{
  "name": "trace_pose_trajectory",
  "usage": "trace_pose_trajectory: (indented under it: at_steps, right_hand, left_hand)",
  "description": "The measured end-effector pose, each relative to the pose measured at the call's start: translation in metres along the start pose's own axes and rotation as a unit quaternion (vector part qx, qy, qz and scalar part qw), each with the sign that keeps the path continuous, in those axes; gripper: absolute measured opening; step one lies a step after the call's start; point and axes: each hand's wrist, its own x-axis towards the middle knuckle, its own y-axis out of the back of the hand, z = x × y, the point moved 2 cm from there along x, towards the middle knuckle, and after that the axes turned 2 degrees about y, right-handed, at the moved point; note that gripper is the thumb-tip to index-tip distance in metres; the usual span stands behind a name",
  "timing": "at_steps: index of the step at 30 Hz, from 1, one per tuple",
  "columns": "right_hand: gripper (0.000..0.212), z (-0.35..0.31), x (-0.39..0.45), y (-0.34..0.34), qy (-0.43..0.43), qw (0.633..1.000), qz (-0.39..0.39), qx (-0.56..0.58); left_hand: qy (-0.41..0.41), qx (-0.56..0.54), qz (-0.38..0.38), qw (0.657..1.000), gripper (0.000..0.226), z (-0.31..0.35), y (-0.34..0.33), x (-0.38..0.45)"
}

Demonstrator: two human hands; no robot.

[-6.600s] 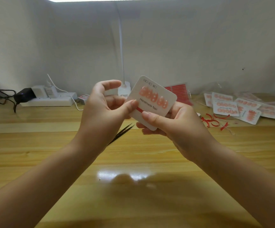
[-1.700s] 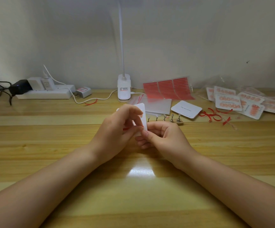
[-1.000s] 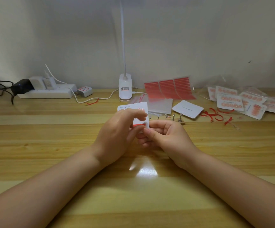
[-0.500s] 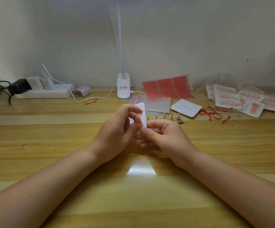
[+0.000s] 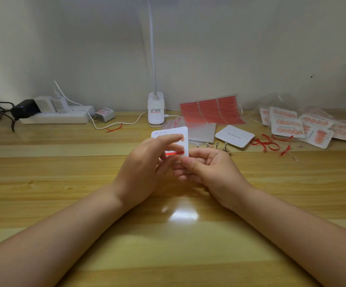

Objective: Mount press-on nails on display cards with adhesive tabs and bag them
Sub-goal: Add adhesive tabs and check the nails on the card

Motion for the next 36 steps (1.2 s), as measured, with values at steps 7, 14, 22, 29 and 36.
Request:
trace_pose_trajectory:
  at_steps: [7,14,22,29,36]
  right_hand:
    - [0.012,0.0001,-0.0001,0.0014,0.003,1.000,-0.002,-0.002]
    - [0.011,0.0004,0.0004,0.0011,0.004,1.000,-0.009,-0.003]
    - [0.020,0.0002,-0.0001,0.0021,0.007,1.000,-0.002,-0.011]
    - [0.011,0.0032,0.0011,0.0016,0.021,0.999,-0.013,-0.039]
    - [0.010,0.0027,-0.0012,-0.0004,0.014,0.999,-0.018,-0.041]
  left_hand:
    - [-0.034,0.005,0.016,0.999,0.047,0.0010,0.0016,-0.0016]
    - [-0.018,-0.016,0.020,1.000,0.046,-0.0020,-0.0001,-0.0012]
    - [-0.021,0.010,0.034,0.999,0.041,-0.0012,-0.0011,0.0001]
    - [0.033,-0.026,-0.003,0.999,0.041,-0.0029,-0.0017,0.0022]
    - [0.047,-0.013,-0.024,0.999,0.026,-0.0045,-0.0036,0.0032]
